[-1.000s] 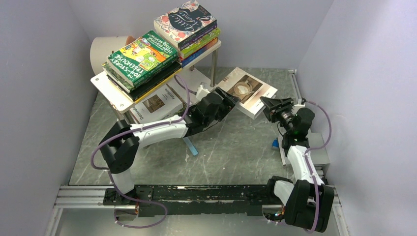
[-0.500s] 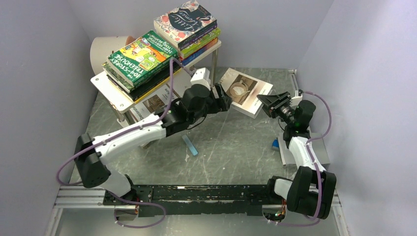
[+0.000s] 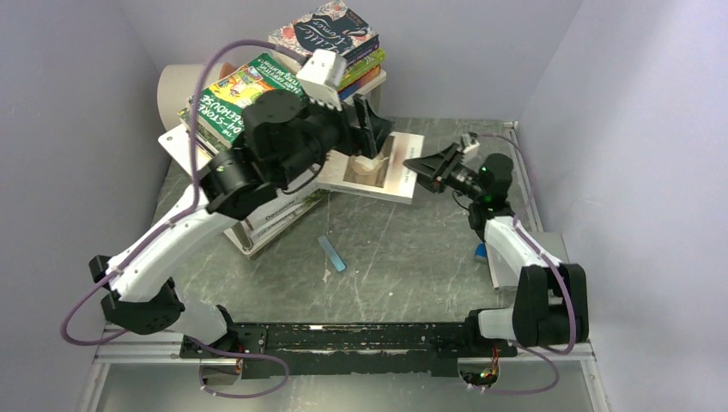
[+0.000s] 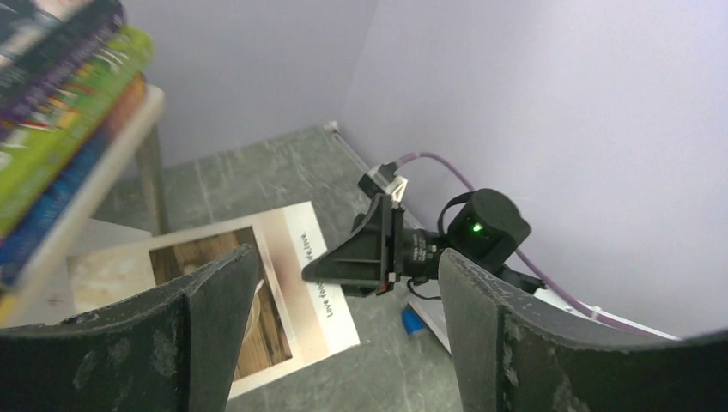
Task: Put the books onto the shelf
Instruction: Place the book on the shelf.
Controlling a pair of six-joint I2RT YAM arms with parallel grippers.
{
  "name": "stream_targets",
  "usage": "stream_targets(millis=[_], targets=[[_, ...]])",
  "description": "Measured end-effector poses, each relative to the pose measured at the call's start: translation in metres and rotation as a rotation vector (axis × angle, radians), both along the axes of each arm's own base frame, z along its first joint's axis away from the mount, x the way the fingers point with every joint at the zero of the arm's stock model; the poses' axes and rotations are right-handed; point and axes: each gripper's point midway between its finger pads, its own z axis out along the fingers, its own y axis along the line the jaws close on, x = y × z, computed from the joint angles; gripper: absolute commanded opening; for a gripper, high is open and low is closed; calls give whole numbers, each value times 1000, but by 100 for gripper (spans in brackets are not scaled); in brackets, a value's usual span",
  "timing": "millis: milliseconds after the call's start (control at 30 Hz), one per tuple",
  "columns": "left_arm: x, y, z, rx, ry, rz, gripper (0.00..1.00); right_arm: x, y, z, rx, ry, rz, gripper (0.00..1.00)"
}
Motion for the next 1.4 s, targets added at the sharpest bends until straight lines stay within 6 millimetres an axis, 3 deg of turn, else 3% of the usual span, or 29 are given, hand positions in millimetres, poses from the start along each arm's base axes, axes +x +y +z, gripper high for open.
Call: stream_targets(millis=[100, 267, 400, 533, 767, 1033, 1400], targets=[[-4, 26, 24, 4, -40, 51, 82, 3, 37, 7, 11, -3, 102, 16], [-13, 80, 49, 2, -82, 172, 83, 5, 92, 12, 11, -4, 245, 16], [-22, 120, 67, -28, -114, 254, 85, 6, 129, 4, 7, 19, 329, 17], [-28, 144, 78, -51, -130, 303, 85, 11, 165, -7, -8, 42, 400, 18], [-26, 148, 69, -16, -114, 330, 86, 18, 217, -29, -23, 83, 483, 20], [-24, 144, 59, 8, -101, 327, 86, 33, 252, -47, -40, 109, 512, 25], [-22, 142, 49, 32, -90, 326, 87, 58, 256, -66, -177, 97, 434, 75]])
